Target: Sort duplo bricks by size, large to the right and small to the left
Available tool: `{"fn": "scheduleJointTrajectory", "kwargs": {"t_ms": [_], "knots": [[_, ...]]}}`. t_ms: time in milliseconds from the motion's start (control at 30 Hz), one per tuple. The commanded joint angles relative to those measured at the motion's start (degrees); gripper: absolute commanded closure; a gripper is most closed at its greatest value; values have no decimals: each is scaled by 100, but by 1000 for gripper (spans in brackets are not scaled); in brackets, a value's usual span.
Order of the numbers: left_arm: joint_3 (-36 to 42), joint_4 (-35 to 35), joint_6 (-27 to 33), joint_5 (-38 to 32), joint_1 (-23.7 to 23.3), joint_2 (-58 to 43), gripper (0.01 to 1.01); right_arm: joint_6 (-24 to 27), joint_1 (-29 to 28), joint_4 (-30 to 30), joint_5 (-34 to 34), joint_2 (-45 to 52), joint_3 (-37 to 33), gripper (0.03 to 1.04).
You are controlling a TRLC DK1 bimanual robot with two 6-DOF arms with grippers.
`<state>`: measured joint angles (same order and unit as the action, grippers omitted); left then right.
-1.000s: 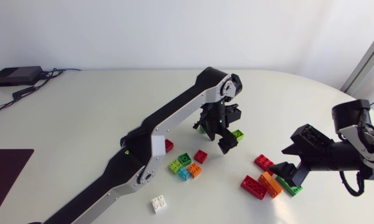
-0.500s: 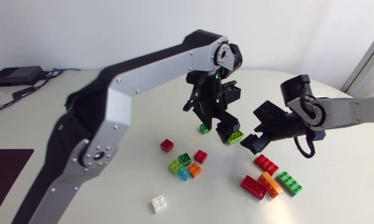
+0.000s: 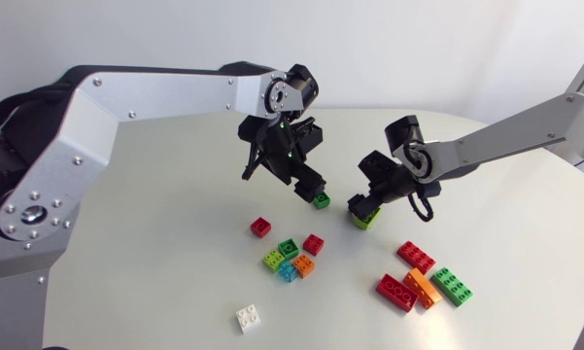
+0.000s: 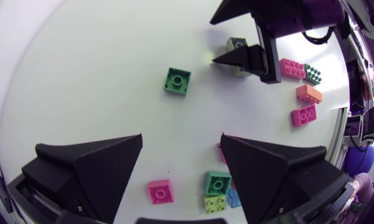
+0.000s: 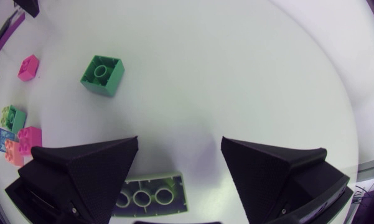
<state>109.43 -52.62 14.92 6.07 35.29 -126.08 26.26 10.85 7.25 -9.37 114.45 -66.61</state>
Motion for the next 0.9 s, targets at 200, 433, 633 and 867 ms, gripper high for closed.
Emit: {"fn": "scheduleJointTrajectory", "kwargs": {"t_ms": [200, 433, 633, 867], "knots": [[826, 428, -24, 272, -119, -734, 154, 248, -180, 84, 75, -811, 1519, 308], [1608, 551, -6, 431, -31, -1569, 152, 608, -549, 690, 146, -2630, 2969, 308], [1696, 753, 143, 615, -4, -1894, 151, 758, -698, 1394, -13, -4045, 3479, 156], [1766, 507, 284, 633, 101, -1964, 166, 766, -698, 1930, -153, -4801, 3541, 82]]}}
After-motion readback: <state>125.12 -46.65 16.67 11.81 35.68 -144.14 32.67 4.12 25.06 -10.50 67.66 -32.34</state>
